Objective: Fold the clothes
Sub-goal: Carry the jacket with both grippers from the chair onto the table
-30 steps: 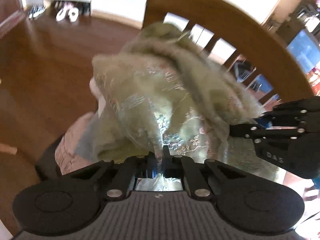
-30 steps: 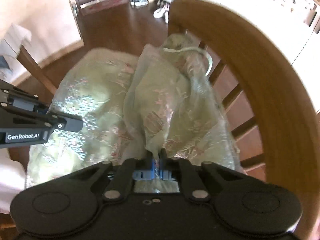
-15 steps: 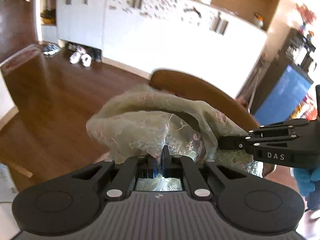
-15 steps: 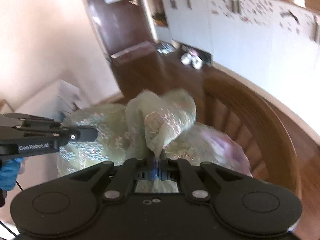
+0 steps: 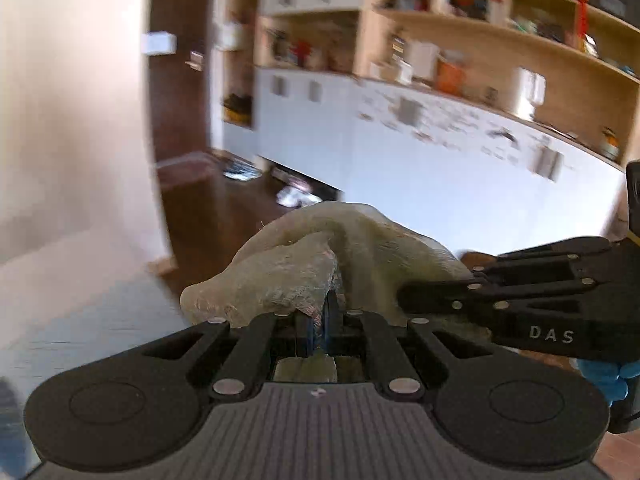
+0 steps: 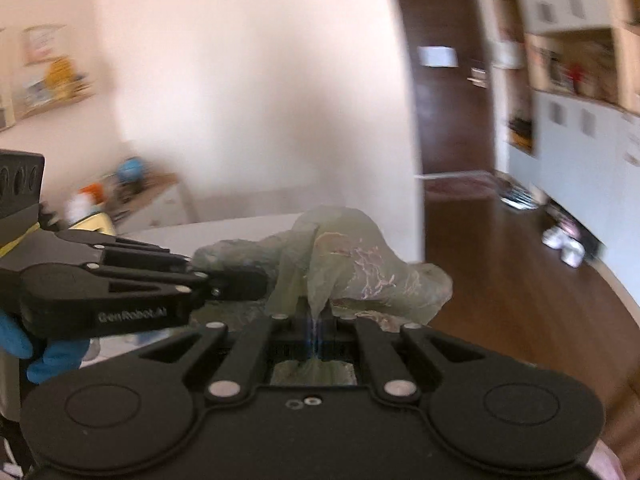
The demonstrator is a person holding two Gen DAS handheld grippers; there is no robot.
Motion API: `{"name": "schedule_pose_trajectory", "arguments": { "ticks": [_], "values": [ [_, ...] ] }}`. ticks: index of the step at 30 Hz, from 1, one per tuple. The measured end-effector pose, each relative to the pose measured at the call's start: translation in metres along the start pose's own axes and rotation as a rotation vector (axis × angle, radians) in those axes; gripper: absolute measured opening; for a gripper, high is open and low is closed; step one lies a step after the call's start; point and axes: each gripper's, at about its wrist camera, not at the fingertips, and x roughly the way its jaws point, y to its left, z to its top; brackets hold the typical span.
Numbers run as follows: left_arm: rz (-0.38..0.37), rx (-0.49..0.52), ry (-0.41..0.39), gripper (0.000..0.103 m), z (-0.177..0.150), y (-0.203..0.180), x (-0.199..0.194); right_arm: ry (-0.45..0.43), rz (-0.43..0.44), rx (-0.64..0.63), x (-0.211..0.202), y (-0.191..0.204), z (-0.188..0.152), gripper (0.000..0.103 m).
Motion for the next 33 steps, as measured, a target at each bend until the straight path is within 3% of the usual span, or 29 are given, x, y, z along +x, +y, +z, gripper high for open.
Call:
{"name": "schedule_pose_trajectory", "arguments": {
  "ticks": [5,11,18,22,24,29,33],
  "values": [
    [0.123,-0.066,0.001,0.003,-0.03,0.088,-0.041,0.068,0.091,-0.06,0.073,0.086,0.005,0.103],
    [0.194,-0.157,0.077,0.003,-0.091,0.204,-0.073,0.197,0.142,-0.116,0.16,0.193,-0.002,0.103],
    [0.25,-0.202,0.165,0.003,-0.137,0.299,-0.104,0.251,0.215,-0.135,0.197,0.278,-0.01,0.103],
    [0.327,-0.233,0.174,0.003,-0.136,0.342,-0.114,0.275,0.226,-0.142,0.203,0.296,-0.016,0.103],
    [0.356,-0.226,0.219,0.003,-0.142,0.361,-0.113,0.273,0.213,-0.132,0.199,0.292,-0.018,0.103],
    [0.325,-0.215,0.314,0.003,-0.158,0.375,-0.1,0.27,0.166,-0.105,0.184,0.278,-0.02,0.103],
    [0.298,-0.29,0.35,0.004,-0.165,0.379,-0.104,0.266,0.123,-0.077,0.174,0.268,-0.026,0.103]
  ]
}}
